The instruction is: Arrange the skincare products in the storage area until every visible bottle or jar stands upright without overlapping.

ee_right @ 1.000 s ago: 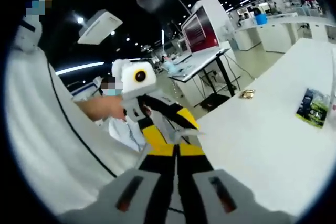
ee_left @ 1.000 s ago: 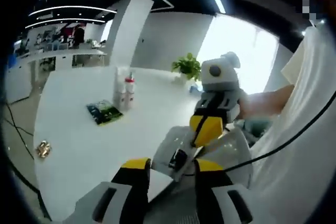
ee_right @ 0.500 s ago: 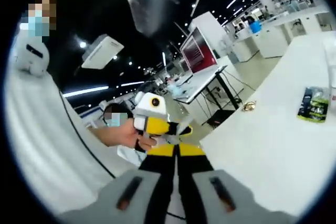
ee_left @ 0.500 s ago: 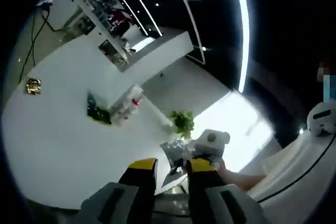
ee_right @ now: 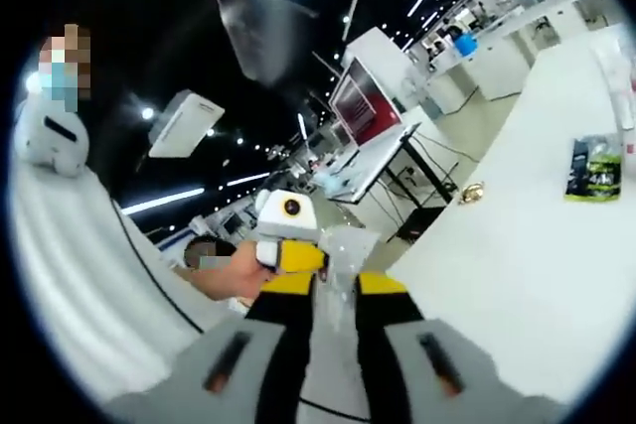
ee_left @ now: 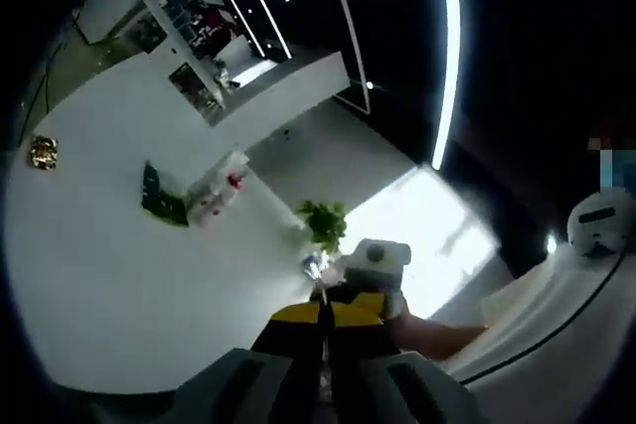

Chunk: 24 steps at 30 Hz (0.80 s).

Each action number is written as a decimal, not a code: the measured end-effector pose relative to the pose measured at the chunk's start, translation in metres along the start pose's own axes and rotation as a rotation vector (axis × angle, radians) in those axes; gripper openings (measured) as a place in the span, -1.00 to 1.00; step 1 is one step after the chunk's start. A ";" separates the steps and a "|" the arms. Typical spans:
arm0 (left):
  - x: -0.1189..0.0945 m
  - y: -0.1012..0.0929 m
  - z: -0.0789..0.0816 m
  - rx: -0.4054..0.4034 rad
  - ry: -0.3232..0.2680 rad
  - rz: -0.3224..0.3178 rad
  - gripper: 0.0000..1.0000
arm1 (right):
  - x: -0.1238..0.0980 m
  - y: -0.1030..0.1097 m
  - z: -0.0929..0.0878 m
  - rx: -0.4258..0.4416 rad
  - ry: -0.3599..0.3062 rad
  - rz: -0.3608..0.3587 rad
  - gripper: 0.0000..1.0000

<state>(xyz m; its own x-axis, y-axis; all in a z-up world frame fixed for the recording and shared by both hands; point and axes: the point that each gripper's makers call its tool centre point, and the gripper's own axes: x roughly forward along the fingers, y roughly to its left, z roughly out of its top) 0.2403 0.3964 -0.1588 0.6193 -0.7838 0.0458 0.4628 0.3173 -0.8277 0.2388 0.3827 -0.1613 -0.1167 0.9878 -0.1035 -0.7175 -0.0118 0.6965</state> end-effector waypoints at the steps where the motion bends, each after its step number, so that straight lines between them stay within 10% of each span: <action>1: 0.000 -0.002 0.000 -0.006 -0.001 -0.006 -0.99 | 0.000 -0.001 0.000 -0.002 0.000 -0.003 -0.78; 5: 0.002 0.000 -0.006 -0.004 0.034 -0.006 -0.99 | -0.001 0.001 0.000 0.095 0.002 0.021 -0.95; 7: 0.002 0.005 -0.006 -0.012 0.038 0.018 -0.98 | -0.001 -0.003 -0.001 -0.077 0.001 -0.023 -0.96; 15: 0.004 0.005 -0.012 -0.004 0.085 -0.003 -0.99 | 0.003 -0.002 0.007 -0.008 -0.011 -0.011 -0.69; 24: 0.006 0.010 -0.020 -0.004 0.134 0.006 -0.98 | 0.010 -0.004 0.002 -0.047 0.014 -0.019 -0.96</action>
<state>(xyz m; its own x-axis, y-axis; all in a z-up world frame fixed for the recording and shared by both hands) 0.2363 0.3844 -0.1778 0.5316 -0.8463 -0.0343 0.4568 0.3206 -0.8298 0.2421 0.3933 -0.1640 -0.1122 0.9856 -0.1266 -0.7510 -0.0007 0.6603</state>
